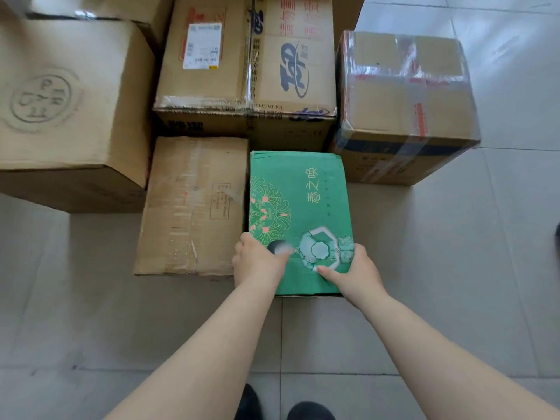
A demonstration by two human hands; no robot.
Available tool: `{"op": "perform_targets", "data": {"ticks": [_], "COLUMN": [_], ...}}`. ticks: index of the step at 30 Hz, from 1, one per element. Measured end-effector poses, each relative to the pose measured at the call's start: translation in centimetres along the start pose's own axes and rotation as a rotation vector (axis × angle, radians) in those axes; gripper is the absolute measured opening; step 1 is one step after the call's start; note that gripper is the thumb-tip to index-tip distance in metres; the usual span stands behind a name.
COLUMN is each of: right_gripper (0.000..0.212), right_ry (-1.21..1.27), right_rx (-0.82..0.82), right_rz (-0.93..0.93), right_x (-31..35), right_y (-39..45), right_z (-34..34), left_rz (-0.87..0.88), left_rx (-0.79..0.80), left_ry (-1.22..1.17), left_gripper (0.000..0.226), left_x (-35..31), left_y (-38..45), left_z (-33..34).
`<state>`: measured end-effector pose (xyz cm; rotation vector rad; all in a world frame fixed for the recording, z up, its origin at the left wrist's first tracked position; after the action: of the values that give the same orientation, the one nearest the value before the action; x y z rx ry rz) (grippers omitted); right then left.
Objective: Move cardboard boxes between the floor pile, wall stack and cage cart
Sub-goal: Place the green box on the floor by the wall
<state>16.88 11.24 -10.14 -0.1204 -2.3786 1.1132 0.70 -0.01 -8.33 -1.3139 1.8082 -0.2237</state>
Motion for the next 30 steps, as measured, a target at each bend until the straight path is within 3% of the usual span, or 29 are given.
{"op": "perform_targets", "data": {"ticks": [9, 14, 18, 24, 30], "right_gripper": [0.060, 0.070, 0.069, 0.065, 0.064], "right_ry": [0.147, 0.176, 0.255, 0.300, 0.259], "right_rx": [-0.076, -0.209, -0.337, -0.479, -0.488], "right_rz": [-0.131, -0.199, -0.239, -0.332, -0.406], "right_x": [11.3, 21.3, 25.6, 27.9, 28.2], "right_y": [-19.2, -34.9, -43.6, -47.0, -42.0], "right_z": [-15.1, -31.0, -41.5, -53.0, -63.7], "left_rz": [0.208, 0.398, 0.585, 0.718, 0.739], "left_rx": [-0.131, -0.157, -0.156, -0.134, -0.131], "left_ry": [-0.027, -0.010, -0.019, -0.132, -0.167], "left_gripper": [0.063, 0.069, 0.066, 0.068, 0.057], "left_x": [-16.0, -32.5, -43.7, -53.8, -63.4], "left_y": [-15.2, -27.5, -34.8, -38.9, -38.7], "left_z": [-17.0, -30.3, -36.4, -36.7, -31.3]}}
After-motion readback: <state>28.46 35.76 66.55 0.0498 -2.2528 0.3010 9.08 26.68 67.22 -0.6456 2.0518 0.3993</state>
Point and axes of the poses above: each hand's wrist, its own y-axis towards the middle knuckle, its own z-axis out of the palm, x = y × z, the point moved 7 cm from there along y, towards the middle knuckle, and after that the axes turned 11 degrees about z, right-handed, at the moved point
